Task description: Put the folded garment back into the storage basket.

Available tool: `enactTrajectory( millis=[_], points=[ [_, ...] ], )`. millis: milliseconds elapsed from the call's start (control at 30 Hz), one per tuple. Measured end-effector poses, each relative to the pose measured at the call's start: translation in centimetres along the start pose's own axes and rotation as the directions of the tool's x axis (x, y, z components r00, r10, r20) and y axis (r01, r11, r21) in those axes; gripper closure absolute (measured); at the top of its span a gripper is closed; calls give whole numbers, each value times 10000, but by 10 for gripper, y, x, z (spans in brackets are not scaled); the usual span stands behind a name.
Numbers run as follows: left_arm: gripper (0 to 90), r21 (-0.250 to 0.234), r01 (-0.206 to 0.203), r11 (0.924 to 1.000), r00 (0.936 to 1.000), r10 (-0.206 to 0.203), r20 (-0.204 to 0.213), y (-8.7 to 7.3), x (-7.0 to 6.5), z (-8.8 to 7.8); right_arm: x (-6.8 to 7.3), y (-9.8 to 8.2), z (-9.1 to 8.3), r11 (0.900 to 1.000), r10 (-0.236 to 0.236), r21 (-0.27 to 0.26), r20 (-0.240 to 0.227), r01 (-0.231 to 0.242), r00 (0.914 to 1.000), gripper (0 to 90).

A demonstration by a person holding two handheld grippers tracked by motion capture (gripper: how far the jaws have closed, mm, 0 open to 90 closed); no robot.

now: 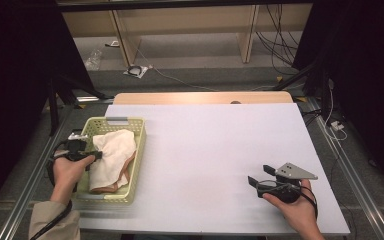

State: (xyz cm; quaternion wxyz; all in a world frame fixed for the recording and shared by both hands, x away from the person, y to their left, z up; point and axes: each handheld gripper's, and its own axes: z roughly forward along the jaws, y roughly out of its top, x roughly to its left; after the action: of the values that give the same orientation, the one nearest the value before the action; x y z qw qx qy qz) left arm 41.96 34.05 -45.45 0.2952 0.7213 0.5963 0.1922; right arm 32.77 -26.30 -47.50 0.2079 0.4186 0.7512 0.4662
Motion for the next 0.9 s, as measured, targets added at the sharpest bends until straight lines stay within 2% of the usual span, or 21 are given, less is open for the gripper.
enactTrajectory(
  millis=[900],
  points=[
    [808, 247, -357, 9991, 9975, 371, -607, 0, 3, 9, 0, 1, 1, 10000, 5, 1, 16, -5, 10000, 280]
  ],
)
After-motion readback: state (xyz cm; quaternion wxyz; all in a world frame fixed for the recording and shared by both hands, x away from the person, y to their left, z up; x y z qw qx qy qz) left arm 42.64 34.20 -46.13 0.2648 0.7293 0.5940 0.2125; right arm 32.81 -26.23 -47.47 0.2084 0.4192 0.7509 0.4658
